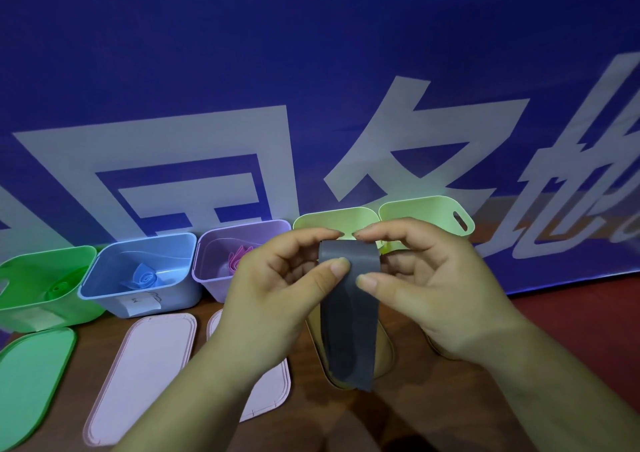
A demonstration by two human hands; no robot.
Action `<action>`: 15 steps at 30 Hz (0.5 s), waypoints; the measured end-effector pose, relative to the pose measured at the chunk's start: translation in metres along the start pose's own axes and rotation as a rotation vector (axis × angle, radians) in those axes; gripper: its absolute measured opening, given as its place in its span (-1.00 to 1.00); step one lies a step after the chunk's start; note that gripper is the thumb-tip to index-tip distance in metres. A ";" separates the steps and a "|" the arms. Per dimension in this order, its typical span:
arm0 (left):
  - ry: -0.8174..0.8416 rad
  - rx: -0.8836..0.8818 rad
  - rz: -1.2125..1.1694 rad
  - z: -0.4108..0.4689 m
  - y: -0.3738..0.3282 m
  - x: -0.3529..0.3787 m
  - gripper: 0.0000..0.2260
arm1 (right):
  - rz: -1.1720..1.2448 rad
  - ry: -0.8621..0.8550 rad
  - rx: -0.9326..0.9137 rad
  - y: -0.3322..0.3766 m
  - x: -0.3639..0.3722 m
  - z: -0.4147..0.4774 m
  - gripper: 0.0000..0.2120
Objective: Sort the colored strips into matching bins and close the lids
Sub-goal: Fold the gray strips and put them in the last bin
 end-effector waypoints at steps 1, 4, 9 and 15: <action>-0.002 0.000 0.010 0.000 -0.001 0.000 -0.70 | -0.032 -0.010 -0.028 0.003 -0.001 -0.001 -0.62; -0.011 0.003 0.032 0.000 -0.004 -0.001 -0.71 | -0.085 -0.045 -0.064 0.007 -0.003 -0.001 -0.62; -0.028 0.022 0.074 -0.001 -0.010 -0.001 -0.71 | -0.095 -0.083 -0.049 0.006 -0.005 -0.001 -0.67; 0.027 0.030 0.073 -0.001 -0.010 0.003 -0.65 | -0.026 -0.085 -0.041 0.003 -0.006 0.002 -0.69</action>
Point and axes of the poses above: each hand's wrist, its own z-axis towards the middle knuckle, its own x-axis out of the palm, y = z × x, the point moved 10 cm from there along z, towards the middle knuckle, and after that the axes turned 3 degrees about -z, right-handed, at the moved point
